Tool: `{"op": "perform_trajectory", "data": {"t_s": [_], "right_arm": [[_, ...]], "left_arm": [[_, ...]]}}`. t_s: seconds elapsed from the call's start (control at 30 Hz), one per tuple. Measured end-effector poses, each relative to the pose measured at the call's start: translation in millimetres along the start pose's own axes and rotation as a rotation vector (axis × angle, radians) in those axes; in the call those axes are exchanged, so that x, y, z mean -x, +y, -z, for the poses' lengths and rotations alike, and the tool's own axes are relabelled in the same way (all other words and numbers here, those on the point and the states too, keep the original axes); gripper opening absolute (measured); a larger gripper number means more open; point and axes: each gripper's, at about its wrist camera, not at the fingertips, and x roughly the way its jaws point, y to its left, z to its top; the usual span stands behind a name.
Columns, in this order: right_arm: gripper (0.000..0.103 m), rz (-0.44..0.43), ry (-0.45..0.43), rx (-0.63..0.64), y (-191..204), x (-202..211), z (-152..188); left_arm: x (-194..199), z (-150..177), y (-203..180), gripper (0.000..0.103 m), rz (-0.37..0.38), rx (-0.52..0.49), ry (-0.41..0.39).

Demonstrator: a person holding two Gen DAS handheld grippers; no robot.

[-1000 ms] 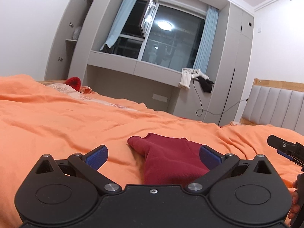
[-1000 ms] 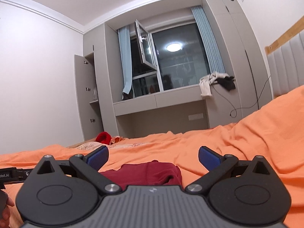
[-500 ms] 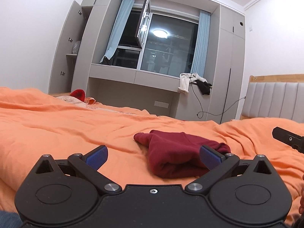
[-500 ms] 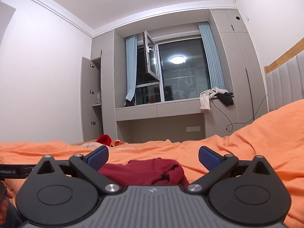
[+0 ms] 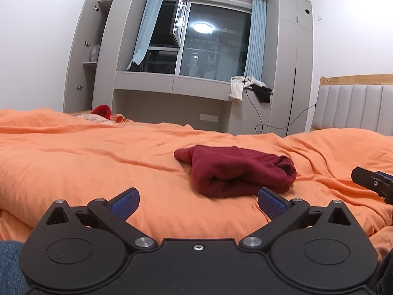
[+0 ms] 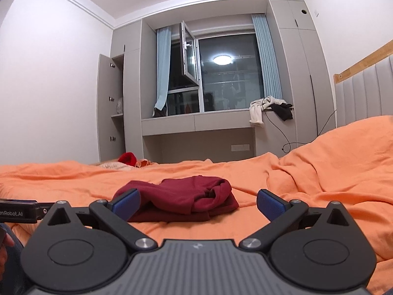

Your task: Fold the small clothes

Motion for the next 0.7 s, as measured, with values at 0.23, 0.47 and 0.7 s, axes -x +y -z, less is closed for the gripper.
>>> {"op": "perform_trajectory", "data": {"t_s": [0.23, 0.47, 0.7], "right_arm": [[0.103, 0.015, 0.053, 0.005, -3.0, -10.3, 5.3], [0.103, 0.013, 0.067, 0.025, -0.6, -9.9, 8.1], [0.103, 0.017, 0.073, 0.030, -2.2, -10.6, 7.1]], "left_arm": [[-3.6, 4.4, -2.9, 0.102, -0.011, -0.023, 0.033], [-4.3, 6.2, -2.6, 0.102, -0.011, -0.024, 0.040], [-4.5, 6.0, -3.1, 0.102, -0.011, -0.026, 0.040]]}}
